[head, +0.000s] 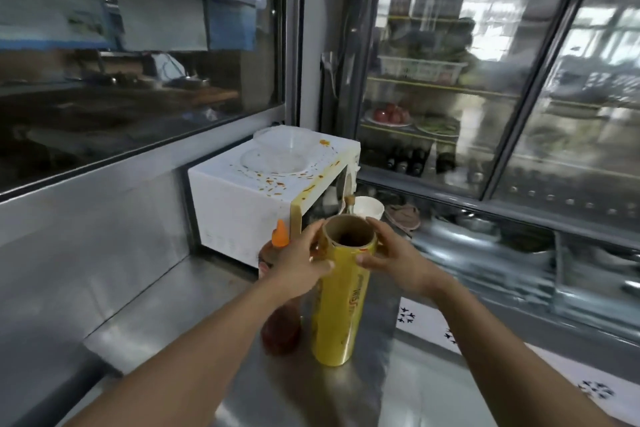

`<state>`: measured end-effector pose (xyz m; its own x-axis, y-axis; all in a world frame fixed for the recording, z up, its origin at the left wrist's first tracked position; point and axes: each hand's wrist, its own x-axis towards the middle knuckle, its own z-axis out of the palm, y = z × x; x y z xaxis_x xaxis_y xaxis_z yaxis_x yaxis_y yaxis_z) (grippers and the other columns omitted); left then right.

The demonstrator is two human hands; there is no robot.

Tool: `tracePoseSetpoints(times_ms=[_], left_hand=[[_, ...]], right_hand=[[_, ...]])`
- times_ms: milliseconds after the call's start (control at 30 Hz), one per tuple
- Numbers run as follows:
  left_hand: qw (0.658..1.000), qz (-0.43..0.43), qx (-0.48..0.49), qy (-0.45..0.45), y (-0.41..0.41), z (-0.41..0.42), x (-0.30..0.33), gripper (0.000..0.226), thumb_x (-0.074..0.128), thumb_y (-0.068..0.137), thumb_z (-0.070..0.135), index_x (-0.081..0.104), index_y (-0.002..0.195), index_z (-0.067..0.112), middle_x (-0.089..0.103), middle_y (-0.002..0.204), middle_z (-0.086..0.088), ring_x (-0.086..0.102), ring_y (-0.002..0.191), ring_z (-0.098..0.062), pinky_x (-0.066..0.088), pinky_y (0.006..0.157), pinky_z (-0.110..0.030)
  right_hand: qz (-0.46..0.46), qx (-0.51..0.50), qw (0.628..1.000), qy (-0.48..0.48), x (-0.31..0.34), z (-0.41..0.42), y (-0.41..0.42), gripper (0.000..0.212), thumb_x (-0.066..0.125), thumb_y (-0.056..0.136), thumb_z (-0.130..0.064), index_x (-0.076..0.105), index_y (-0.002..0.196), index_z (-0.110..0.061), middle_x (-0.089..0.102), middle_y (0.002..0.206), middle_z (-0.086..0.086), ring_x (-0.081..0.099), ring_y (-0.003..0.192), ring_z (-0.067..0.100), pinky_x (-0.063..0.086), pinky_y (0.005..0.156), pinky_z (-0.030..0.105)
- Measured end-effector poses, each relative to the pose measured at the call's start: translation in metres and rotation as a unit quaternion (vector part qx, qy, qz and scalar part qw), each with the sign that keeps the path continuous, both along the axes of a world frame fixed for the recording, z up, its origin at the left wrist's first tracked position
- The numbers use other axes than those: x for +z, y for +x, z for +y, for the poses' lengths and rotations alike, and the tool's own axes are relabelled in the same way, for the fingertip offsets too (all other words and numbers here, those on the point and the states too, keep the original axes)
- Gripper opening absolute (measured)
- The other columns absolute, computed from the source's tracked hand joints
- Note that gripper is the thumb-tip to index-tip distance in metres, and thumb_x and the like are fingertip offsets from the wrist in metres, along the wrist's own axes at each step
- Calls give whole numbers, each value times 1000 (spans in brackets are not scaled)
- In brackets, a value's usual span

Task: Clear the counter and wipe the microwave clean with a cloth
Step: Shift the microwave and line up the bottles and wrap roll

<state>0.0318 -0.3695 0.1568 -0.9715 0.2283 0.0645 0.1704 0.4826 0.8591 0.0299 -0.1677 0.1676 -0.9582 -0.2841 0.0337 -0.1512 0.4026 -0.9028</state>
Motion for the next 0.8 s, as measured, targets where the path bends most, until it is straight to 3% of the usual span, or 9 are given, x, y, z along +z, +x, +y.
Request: tracePoseSetpoints(times_ms=[67, 133, 233, 367, 500, 633, 800], left_hand=[[1000, 6, -5, 2, -8, -3, -5, 73, 63, 87, 19, 22, 144, 37, 48, 134, 12, 45, 108, 1, 35, 73, -1], [1000, 9, -16, 1, -11, -6, -9, 77, 63, 87, 17, 18, 146, 36, 42, 143, 9, 45, 122, -8, 43, 93, -20], [999, 2, -39, 8, -11, -12, -13, 84, 65, 85, 15, 14, 147, 36, 34, 149, 5, 38, 133, -15, 37, 107, -36], [999, 6, -41, 5, -10, -21, -17, 85, 70, 82, 16, 17, 145, 37, 35, 148, 5, 41, 130, -13, 38, 105, -34], [999, 39, -13, 19, -1, -30, -21, 79, 73, 78, 15, 29, 142, 31, 45, 140, 4, 47, 122, -12, 43, 103, -39], [997, 63, 49, 15, 5, -41, -23, 71, 75, 75, 16, 40, 135, 29, 54, 128, 7, 54, 107, -5, 45, 88, -22], [989, 79, 125, 2, 9, -45, -24, 63, 77, 72, 14, 48, 127, 26, 63, 109, 4, 59, 92, -9, 49, 84, -24]], right_hand=[[-11, -32, 999, -17, -4, -5, 2, 60, 67, 84, -17, 35, 129, -41, 57, 121, -15, 52, 118, 7, 44, 100, 30], [-11, -51, 999, -16, -6, -11, 4, 54, 65, 86, -20, 36, 121, -49, 57, 117, -22, 53, 111, -3, 46, 91, 19], [-12, -75, 997, -33, -7, -21, 5, 54, 63, 88, -20, 35, 124, -47, 54, 117, -23, 52, 106, -8, 46, 81, 13], [-15, -91, 994, -56, -8, -25, 2, 66, 64, 87, -18, 28, 141, -30, 52, 126, -12, 50, 115, 6, 42, 91, 22], [-10, -102, 993, -55, -12, -25, 1, 77, 72, 80, -18, 27, 142, -31, 53, 117, -24, 51, 106, -6, 42, 85, 18], [-1, -103, 993, -55, -16, -24, 1, 83, 76, 75, -18, 27, 141, -34, 55, 117, -21, 53, 113, 5, 45, 94, 32], [24, -95, 995, -29, -18, -20, 1, 96, 82, 67, -23, 23, 141, -38, 47, 113, -29, 45, 117, 7, 41, 96, 34]])
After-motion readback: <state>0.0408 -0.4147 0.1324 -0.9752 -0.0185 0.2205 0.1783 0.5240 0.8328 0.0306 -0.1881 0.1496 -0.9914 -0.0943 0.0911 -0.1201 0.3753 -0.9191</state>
